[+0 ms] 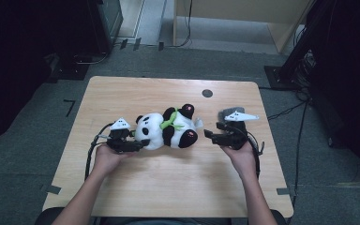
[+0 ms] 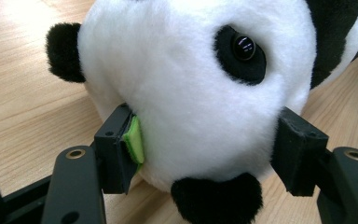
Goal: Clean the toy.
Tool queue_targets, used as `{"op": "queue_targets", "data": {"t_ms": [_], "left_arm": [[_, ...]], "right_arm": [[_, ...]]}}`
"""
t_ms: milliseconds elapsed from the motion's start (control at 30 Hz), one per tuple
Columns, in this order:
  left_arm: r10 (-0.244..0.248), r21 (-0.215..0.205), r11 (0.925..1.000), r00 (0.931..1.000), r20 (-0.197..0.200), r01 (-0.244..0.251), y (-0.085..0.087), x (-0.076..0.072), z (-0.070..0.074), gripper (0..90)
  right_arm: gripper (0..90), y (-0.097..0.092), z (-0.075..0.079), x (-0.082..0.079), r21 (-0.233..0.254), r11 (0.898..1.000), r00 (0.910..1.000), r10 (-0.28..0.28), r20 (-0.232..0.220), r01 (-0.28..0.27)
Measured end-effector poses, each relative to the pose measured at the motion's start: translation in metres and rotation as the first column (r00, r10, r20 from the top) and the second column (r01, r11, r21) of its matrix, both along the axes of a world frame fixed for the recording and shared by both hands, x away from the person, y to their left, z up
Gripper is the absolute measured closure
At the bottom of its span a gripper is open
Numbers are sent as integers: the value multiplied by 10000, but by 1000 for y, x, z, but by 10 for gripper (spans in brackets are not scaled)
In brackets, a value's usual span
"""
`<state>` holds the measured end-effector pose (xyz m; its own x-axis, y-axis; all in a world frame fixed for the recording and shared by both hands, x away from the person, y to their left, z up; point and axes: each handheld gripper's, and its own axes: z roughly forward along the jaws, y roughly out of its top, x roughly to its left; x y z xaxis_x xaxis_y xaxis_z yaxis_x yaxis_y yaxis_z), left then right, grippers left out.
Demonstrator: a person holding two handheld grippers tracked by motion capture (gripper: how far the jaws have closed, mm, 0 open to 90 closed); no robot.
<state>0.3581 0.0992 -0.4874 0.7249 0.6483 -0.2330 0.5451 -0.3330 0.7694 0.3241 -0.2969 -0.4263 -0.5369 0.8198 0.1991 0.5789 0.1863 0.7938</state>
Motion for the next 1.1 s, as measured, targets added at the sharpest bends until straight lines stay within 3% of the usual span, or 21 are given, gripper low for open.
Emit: {"op": "queue_targets", "data": {"t_ms": [67,233,533,1100], "left_arm": [[-23,14,10000,10000,20,23,0,0,0,332],[-9,-6,10000,10000,5,9,0,0,0,332],[-9,-13,10000,10000,4,9,0,0,0,332],[-11,-55,10000,10000,-9,11,0,1,0,330]], "right_arm": [[338,6,3,-1,-245,9996,9999,132,98,-129],[325,18,10,-6,33,9986,9978,526,393,-528],[287,41,8,-11,-4,9910,9900,1341,444,-1342],[194,61,-29,7,-15,9751,9750,2219,132,-2219]]}}
